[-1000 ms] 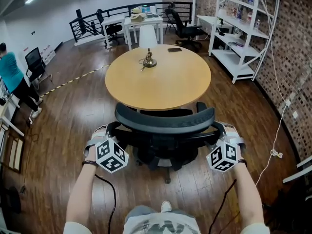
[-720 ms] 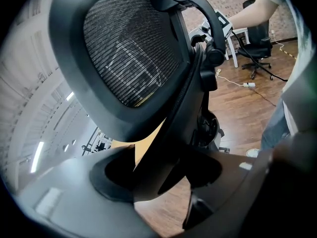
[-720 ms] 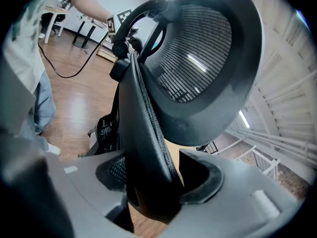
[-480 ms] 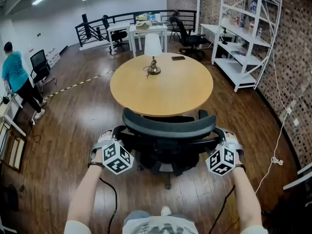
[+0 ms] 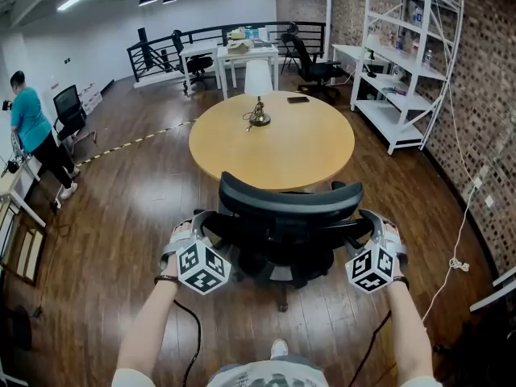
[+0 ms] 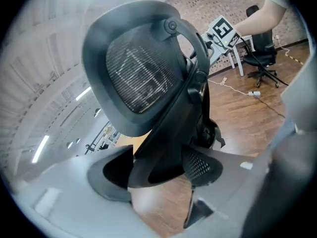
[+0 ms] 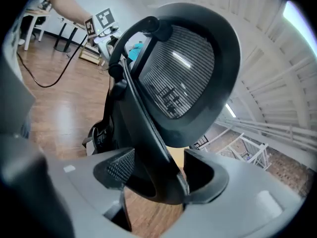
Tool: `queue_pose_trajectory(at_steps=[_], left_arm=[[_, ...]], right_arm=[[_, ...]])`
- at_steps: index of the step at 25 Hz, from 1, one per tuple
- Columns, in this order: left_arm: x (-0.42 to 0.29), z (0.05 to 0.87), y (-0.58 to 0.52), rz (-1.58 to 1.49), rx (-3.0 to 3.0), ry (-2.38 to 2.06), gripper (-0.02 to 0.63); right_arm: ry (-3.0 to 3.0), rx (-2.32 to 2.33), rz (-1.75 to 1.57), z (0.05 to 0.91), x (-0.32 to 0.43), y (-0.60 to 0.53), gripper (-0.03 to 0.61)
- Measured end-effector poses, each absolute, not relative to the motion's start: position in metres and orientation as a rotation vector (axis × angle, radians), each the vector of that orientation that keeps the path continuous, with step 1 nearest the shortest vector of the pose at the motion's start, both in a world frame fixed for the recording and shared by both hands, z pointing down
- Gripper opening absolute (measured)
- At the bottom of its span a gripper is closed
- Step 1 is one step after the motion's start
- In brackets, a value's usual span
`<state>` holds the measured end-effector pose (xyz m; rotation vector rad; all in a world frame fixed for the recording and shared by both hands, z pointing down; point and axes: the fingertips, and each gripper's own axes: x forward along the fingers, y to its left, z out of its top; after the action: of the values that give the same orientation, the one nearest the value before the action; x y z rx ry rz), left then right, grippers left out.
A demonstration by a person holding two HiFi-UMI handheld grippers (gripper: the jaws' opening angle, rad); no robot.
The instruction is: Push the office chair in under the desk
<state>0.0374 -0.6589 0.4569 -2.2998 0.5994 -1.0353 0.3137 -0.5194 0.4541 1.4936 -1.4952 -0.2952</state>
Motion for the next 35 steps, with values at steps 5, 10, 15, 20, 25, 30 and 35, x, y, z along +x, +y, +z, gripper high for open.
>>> queue_pose_trajectory(at_steps=[5,10,15,20,25,30,35], left_arm=[[0.028,0.455,-0.644,-1.002,-2.32,0.606,0.316],[0.022,0.448,-0.619,-0.938,-2.372,0.592,0.307],[0.018,0.438,-0.601,-0.869,-2.425,0.588,0.251],[0.012,0.426,-0.575,-0.79,-2.452,0.582,0.219],[0.001,0.412,-0.548,-0.696,-2.491,0.606,0.157],[-0.01,0.397,-0.516,-0.58,-2.553,0.632,0.075],[-0.021,0.392,-0.484,-0.519,-2.591,0.638,0.04]], right_arm=[[-1.5,1.57,-0.281,0.44,0.293,-0.506,0.301],[-1.532,1.661,-0.263,0.43,0.271,-0.49,0.25],[-1.566,1.737,-0.294,0.417,0.245,-0.481,0.175],[-1.61,1.806,-0.308,0.402,0.215,-0.463,0.134],[-1.669,1.868,-0.309,0.389,0.185,-0.448,0.091],[-1.736,1.916,-0.304,0.38,0.151,-0.424,0.05],[-1.787,1.951,-0.297,0.375,0.123,-0.398,0.017]])
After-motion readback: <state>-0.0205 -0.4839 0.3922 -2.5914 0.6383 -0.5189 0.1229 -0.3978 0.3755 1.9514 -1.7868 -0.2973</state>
